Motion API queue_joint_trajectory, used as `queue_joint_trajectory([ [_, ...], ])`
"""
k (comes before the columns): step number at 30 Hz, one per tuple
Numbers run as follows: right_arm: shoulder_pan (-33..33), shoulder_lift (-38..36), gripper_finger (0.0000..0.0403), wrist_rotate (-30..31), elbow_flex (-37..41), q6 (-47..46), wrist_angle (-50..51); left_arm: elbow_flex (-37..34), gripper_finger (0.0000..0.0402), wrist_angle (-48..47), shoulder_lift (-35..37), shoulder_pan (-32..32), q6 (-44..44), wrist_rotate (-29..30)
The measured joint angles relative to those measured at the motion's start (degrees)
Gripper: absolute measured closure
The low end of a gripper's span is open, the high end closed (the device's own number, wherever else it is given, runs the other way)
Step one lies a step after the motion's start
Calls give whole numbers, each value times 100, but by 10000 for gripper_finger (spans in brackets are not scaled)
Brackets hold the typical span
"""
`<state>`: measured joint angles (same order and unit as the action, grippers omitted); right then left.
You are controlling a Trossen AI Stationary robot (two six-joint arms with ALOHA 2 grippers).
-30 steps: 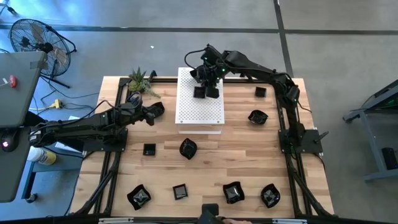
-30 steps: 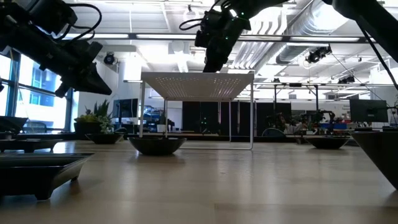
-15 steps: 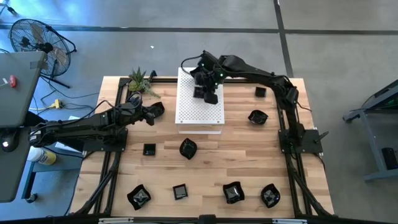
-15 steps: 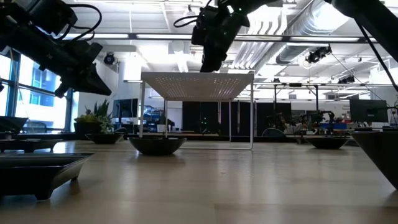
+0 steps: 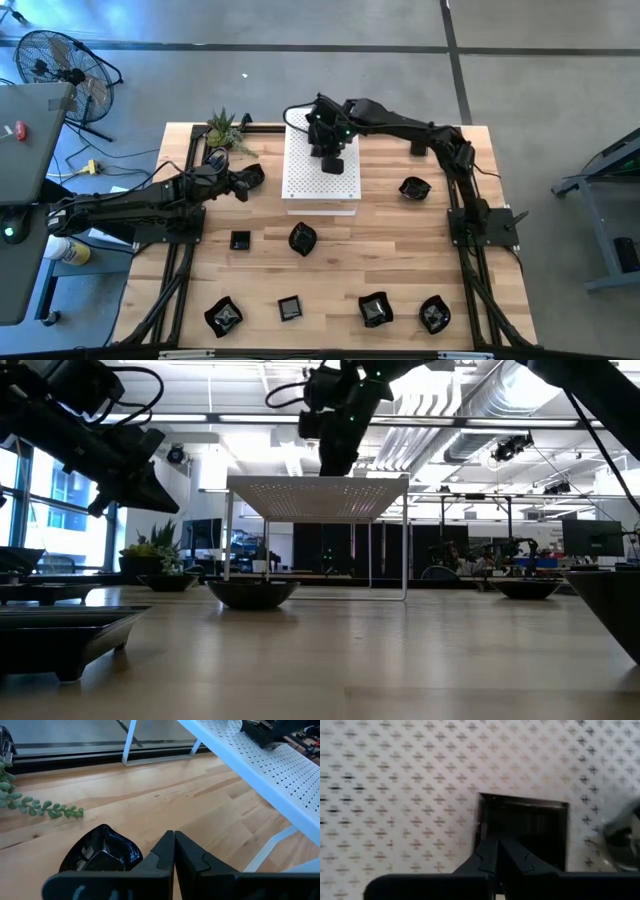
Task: Pick & Place Mini shaped plates
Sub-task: Put the black square plate on the shelf, then put the black leaf-shaped plate on the shelf
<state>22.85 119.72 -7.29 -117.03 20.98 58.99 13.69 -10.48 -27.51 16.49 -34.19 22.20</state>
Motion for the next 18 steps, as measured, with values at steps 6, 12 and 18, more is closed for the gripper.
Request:
queue_joint_trajectory([
  [6, -40, -11, 401, -323, -4, 162, 34, 0, 401, 4, 2, 0, -13, 0],
  [12, -36, -17, 398, -419, -55, 371, 128, 0, 401, 4, 1, 0, -103, -3],
  [18, 1, -436, 398, -278, -186, 279, 95, 0, 401, -7, -1, 4, -1128, -76],
])
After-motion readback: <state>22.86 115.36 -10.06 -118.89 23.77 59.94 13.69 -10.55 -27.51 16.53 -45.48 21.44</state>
